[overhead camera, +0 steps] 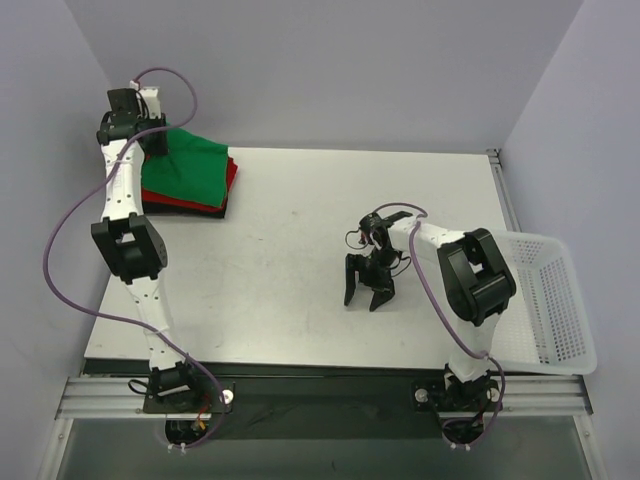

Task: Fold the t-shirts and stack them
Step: Put the neatly folded tshirt into the corner of the board with the left arm

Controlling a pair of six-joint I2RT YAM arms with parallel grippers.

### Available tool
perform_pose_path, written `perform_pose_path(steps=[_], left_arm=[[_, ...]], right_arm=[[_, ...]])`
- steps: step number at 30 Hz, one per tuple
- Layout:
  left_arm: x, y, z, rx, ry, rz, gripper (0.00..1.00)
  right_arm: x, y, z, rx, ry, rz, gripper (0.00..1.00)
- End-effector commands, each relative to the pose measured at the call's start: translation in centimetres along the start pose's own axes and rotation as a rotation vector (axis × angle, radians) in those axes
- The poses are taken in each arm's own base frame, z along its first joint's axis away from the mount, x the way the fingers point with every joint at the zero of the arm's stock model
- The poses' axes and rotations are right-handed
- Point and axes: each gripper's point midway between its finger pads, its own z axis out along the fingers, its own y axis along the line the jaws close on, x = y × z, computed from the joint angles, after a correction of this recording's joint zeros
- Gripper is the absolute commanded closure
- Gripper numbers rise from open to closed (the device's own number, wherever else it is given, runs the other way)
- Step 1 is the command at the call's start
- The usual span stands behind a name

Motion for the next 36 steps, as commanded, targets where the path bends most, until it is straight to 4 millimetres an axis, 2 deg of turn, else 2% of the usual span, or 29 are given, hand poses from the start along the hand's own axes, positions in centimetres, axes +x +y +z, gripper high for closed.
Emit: perform_pose_path(steps=[1,3,5,8,11,14,15,16,17,18,20,21,22,23,25,26,27,28,29,30,31,32,33,34,35,36], left_arm=[[-1.1,1.6,1.3,-0.017,-0.064,-0.061,0.49],[-0.2,2.9,1.6,-0.054,-0.04,-0.111,0.36],[-0.1,3.6,1.2,-0.089,-0.035,-0.139,0.17],[-0.6,4.6,-0.1,-0.15,-0.047,-0.177,0.03],[-1.8,5.1,-2.3,-0.204,-0.076,-0.2,0.03],[-3.1,4.6,-5.3,-0.217,-0.107,-0.22,0.03],[-3.2,4.3,-5.9,-0.218,-0.11,-0.219,0.03],[-2.4,4.0,-6.0,-0.218,-0.086,-0.219,0.03],[-3.1,3.1,-7.6,-0.222,-0.109,-0.214,0.03],[-3.0,2.7,-8.2,-0.224,-0.106,-0.208,0.03],[-1.7,0.8,-8.5,-0.223,-0.07,-0.192,0.03],[-2.0,-0.1,-10.0,-0.214,-0.085,-0.191,0.03],[-1.7,-1.0,-10.4,-0.203,-0.081,-0.185,0.03],[-0.8,-3.1,-11.3,-0.177,-0.067,-0.172,0.03],[-0.3,-5.2,-12.2,-0.151,-0.075,-0.161,0.03],[1.3,-6.5,-13.0,-0.134,-0.057,-0.158,0.03],[1.2,-9.1,-13.6,-0.093,-0.083,-0.135,0.03],[1.9,-10.4,-14.0,-0.076,-0.083,-0.125,0.03],[1.5,-11.3,-16.2,-0.064,-0.132,-0.137,0.03],[3.8,-13.7,-15.7,-0.031,-0.11,-0.111,0.03],[4.4,-14.6,-16.4,-0.029,-0.127,-0.117,0.03],[3.1,-14.9,-18.8,-0.047,-0.228,-0.155,0.03],[6.6,-15.9,-17.9,-0.053,-0.184,-0.13,0.03],[7.4,-18.2,-18.8,-0.016,-0.204,-0.108,0.03],[7.2,-18.7,-20.6,-0.014,-0.266,-0.144,0.03],[9.5,-19.2,-20.4,-0.018,-0.24,-0.137,0.03]], right_arm=[[0.7,-0.6,0.1,0.048,0.024,0.002,0.33],[0.5,-0.3,-0.6,0.042,-0.002,-0.007,0.33],[0.2,0.1,-1.3,0.034,-0.027,-0.014,0.33],[-0.1,0.6,-2.5,0.022,-0.074,-0.027,0.33],[-0.5,1.2,-3.8,0.009,-0.122,-0.038,0.33],[-0.6,1.4,-5.0,0.004,-0.167,-0.048,0.33],[-0.6,1.6,-5.7,-0.006,-0.187,-0.057,0.33],[-0.6,1.8,-6.0,-0.012,-0.194,-0.06,0.33],[-0.5,1.9,-6.3,-0.015,-0.205,-0.064,0.33],[-0.5,2.2,-7.0,-0.027,-0.227,-0.072,0.33],[-0.5,2.4,-7.6,-0.031,-0.254,-0.077,0.33],[-0.5,2.5,-8.4,-0.036,-0.281,-0.086,0.33],[-0.5,2.7,-8.8,-0.037,-0.299,-0.093,0.33],[-0.7,2.4,-9.2,-0.025,-0.323,-0.096,0.33],[-0.8,2.4,-10.2,-0.02,-0.369,-0.108,0.33],[-1.1,2.1,-10.5,0.001,-0.396,-0.112,0.33],[-1.1,2.0,-11.0,0.007,-0.419,-0.126,0.33],[-1.3,1.8,-11.3,0.018,-0.438,-0.13,0.33],[-1.3,1.8,-11.5,0.026,-0.453,-0.137,0.33],[-1.5,1.5,-12.0,0.039,-0.482,-0.143,0.33],[-1.6,1.4,-12.3,0.042,-0.5,-0.145,0.33],[-1.7,1.7,-12.8,0.033,-0.528,-0.154,0.33],[-1.8,1.7,-13.1,0.036,-0.546,-0.158,0.33],[-2.0,1.9,-13.4,0.027,-0.567,-0.162,0.33],[-2.0,2.1,-13.9,0.019,-0.588,-0.17,0.33],[-2.0,2.1,-14.0,0.018,-0.602,-0.17,0.33]])
